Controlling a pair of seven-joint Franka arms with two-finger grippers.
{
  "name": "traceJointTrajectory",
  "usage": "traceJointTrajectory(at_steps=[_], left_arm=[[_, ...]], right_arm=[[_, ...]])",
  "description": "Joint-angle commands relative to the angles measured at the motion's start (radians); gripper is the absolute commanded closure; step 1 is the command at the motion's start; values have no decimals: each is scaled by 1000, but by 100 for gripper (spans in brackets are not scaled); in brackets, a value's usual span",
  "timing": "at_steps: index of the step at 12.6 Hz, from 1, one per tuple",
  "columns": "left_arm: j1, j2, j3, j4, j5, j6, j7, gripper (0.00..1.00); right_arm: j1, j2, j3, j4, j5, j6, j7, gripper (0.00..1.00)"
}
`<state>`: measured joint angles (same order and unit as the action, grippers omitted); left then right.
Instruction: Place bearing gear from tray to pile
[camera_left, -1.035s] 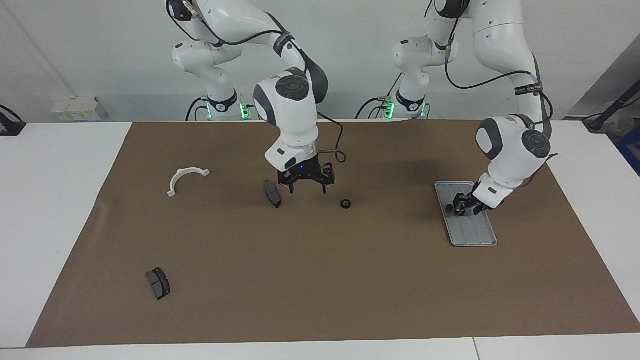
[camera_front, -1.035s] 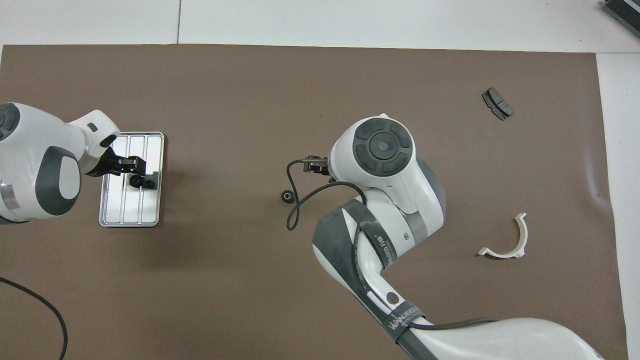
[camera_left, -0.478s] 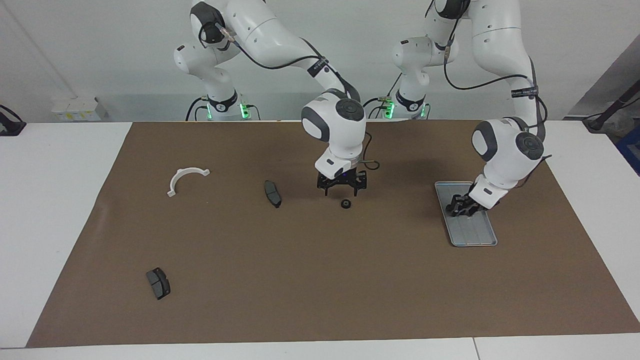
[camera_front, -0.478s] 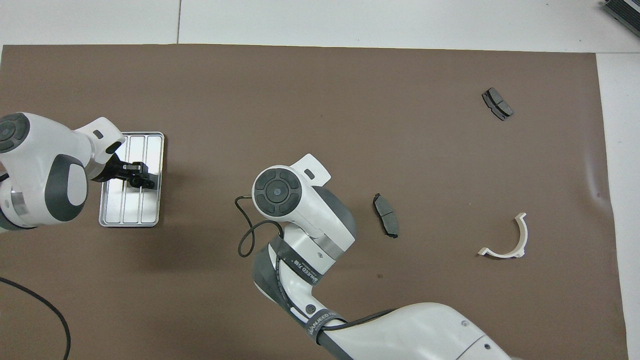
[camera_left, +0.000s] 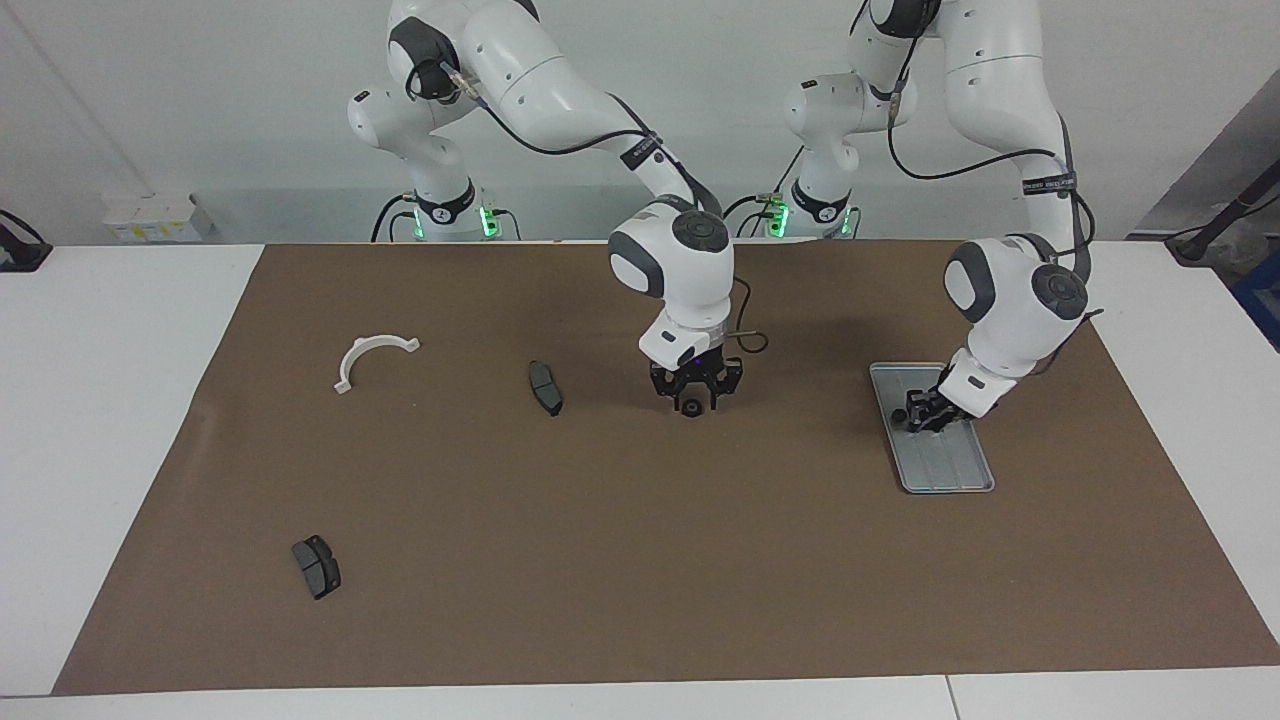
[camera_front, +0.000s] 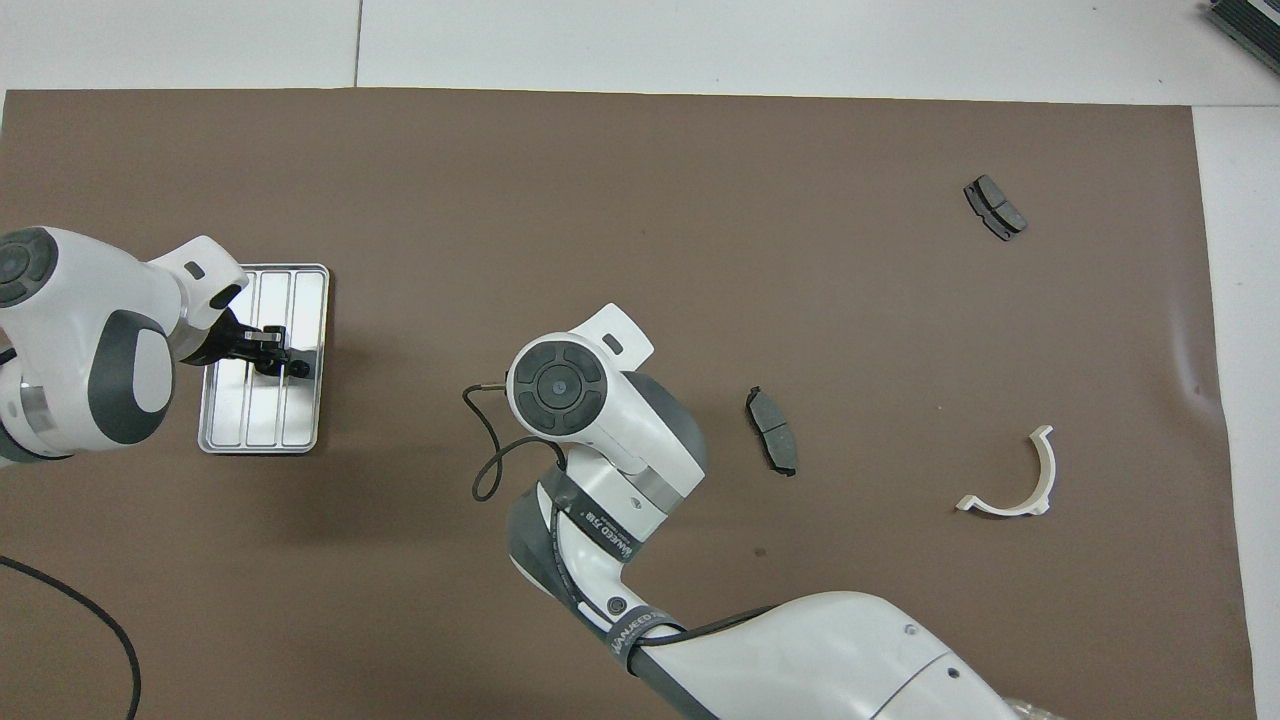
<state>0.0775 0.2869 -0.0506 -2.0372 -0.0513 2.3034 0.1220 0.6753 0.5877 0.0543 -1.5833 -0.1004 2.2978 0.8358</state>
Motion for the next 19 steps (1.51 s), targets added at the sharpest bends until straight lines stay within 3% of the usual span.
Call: traceJointTrajectory(at_steps=[1,5,6,7,8,11,14,19], left_arm=[[7,-14,-3,-40,-12,21,16,72],[5,-14,-3,11,-5,-4,5,78],[5,-14,-3,44,-5,-46,4,78],[5,-12,-3,83,-5,-96,1,79],[7,-12,-3,112,-5,-128,1,79],[-1,-11,-3,166,-5,-179,-25,79],[-76,1,-5,201,-2,-180,-186,79],[-247,11,-6,226,-5,-185,-489,79]], right_arm=[[0,11,2,-13,-18,29,14,40],[0,9,2,-38,-24,52,14,40],[0,11,2,-37,-25,55,14,55],[-3,9,2,-37,-24,64,13,83],[-2,11,2,-37,-25,65,13,100],[3,3,1,-17,-30,14,16,100],[-28,-47,-11,-23,-73,-8,8,100],[-267,-311,-2,-301,-23,6,-215,100]])
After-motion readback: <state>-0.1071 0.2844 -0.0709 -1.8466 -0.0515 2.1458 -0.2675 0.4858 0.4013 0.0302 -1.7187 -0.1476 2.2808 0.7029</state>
